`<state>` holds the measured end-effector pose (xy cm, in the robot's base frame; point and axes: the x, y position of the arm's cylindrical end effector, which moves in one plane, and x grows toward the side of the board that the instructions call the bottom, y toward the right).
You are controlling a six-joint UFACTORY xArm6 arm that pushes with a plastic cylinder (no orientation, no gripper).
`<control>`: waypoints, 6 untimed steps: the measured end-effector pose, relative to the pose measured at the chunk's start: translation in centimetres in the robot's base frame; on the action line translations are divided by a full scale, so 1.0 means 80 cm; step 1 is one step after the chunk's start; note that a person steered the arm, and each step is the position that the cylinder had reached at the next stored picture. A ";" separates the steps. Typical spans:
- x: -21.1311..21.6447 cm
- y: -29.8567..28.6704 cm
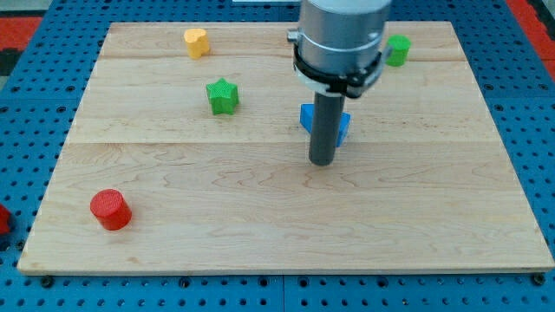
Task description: Move the blue cube below the yellow hexagon
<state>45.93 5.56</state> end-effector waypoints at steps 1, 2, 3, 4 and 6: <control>-0.064 0.057; -0.134 0.090; -0.153 0.123; -0.145 0.036; -0.089 0.114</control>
